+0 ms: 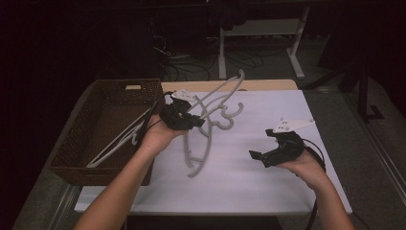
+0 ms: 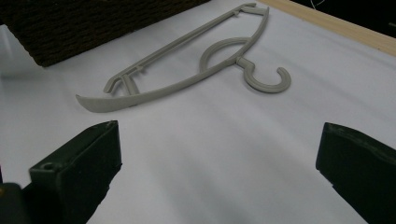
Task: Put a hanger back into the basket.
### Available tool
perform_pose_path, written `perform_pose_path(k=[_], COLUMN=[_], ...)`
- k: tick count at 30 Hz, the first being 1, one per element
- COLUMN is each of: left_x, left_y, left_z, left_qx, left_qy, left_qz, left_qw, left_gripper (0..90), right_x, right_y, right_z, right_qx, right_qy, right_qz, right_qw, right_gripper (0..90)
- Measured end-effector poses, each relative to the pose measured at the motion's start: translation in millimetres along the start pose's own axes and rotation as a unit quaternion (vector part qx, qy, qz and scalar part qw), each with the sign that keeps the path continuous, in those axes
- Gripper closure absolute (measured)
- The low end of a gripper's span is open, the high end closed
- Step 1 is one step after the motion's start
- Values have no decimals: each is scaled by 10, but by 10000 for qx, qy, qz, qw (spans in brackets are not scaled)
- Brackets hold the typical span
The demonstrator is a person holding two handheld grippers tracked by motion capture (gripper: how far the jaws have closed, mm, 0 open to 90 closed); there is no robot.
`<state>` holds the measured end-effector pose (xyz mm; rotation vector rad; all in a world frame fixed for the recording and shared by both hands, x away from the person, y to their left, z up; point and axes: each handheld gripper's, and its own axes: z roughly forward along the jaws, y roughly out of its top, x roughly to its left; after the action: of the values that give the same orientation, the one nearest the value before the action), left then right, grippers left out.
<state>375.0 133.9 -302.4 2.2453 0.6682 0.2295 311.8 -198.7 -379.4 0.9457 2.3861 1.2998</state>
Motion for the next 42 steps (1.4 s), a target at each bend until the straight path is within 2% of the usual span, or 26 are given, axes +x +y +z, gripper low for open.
perform_pose_path(k=[5,8,9,11,19,24,26,31,42], left_x=[46,78,129,194,506,695,753,911,1185], left_y=[75,68,42,-7,-293,-501,-578,-839,-1370], left_z=[-298,-394,-509,-626,-1107,-1407,-1487,-1646,-1730], left_qx=[-53,-84,-126,-186,-311,-372,-388,-429,-253], left_qy=[-5,3,-11,-47,96,313,367,496,521], left_qz=[98,92,93,93,-24,-117,-132,-323,-584], left_qw=[9999,9999,9999,9998,9995,9987,9985,9973,9966], left_gripper=[822,822,822,822,822,822,822,822,822], right_x=[-3,-3,-3,-4,-15,-13,-11,-8,-14], right_y=[5,5,5,6,5,8,9,15,16], right_z=[-7,-5,-4,-1,5,20,24,33,56], right_qx=[-20,-19,-19,-20,-19,1,1,3,38], right_qy=[-1,2,1,11,-2,-7,-4,1,-15], right_qz=[-1,-13,-13,-4,29,25,27,14,39], right_qw=[10000,10000,10000,10000,10000,10000,10000,10000,10000], right_gripper=[0,0,0,0,0,0,0,0,0])
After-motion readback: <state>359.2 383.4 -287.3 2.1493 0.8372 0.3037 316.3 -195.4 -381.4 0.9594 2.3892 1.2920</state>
